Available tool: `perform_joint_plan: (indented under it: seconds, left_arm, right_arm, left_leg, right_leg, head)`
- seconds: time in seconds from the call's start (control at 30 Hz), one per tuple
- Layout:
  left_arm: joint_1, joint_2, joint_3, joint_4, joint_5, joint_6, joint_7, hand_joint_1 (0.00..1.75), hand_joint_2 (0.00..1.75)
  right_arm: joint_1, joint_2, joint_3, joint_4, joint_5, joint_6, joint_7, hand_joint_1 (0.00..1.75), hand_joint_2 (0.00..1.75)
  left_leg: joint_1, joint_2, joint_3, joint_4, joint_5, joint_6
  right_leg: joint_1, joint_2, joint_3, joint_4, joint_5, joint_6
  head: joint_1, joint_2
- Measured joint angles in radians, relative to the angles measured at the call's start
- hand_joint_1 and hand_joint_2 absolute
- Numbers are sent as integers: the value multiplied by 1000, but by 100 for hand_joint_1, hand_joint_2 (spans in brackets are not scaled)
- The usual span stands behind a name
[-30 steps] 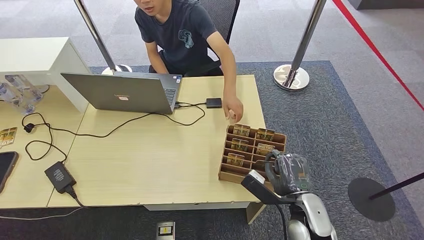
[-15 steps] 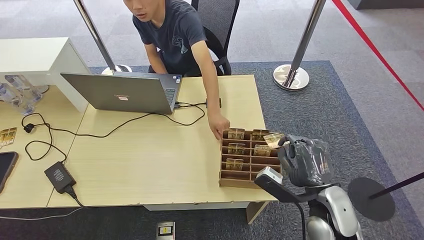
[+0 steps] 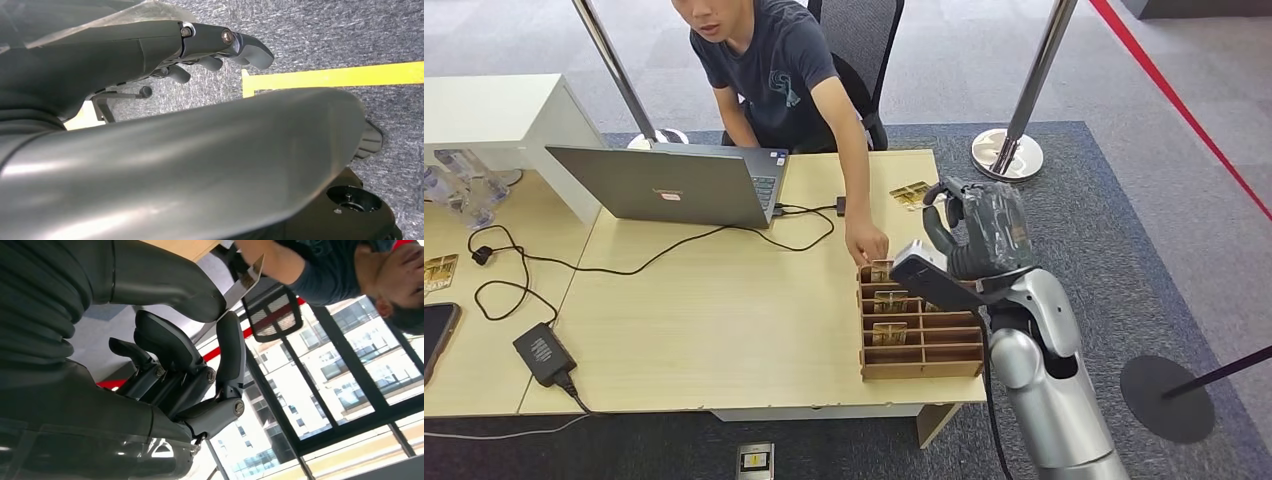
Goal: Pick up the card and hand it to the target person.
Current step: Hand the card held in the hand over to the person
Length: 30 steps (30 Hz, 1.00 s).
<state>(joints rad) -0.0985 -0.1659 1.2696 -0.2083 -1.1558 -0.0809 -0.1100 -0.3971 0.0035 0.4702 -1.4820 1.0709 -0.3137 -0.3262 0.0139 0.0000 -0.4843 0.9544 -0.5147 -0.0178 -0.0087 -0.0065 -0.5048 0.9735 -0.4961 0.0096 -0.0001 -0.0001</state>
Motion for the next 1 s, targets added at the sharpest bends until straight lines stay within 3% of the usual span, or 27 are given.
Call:
perform_joint_plan:
  seconds: [0.33,0.8,0.9,0.93,1.0]
  left_arm:
    - [-2,0,-3,0,-25,0,2,0,0]
    - [-3,4,-5,0,-19,0,17,0,0]
    - [-3,5,-5,0,-16,0,18,0,0]
    - [-2,5,-5,0,-15,0,18,0,0]
    - [-2,5,-5,0,-15,0,19,0,0]
  right_arm:
    - [-125,114,8,204,-8,20,22,175,175]
    - [-159,183,1,335,9,21,7,175,175]
    - [-161,189,1,348,22,18,15,44,175]
    - [-161,190,1,352,27,16,21,0,131]
    - [-160,190,-2,357,40,12,39,0,44]
  left_leg:
    - [0,0,-1,0,0,0]
    - [0,0,-1,0,0,0]
    - [0,0,-1,0,0,0]
    - [0,0,-1,0,0,0]
    - [0,0,-1,0,0,0]
  right_leg:
    - [0,0,-1,0,0,0]
    - [0,0,-1,0,0,0]
    - [0,0,-1,0,0,0]
    - [0,0,-1,0,0,0]
    - [0,0,-1,0,0,0]
  head:
    - [0,0]
    - [0,0]
    - [0,0]
    - [0,0]
    - [0,0]
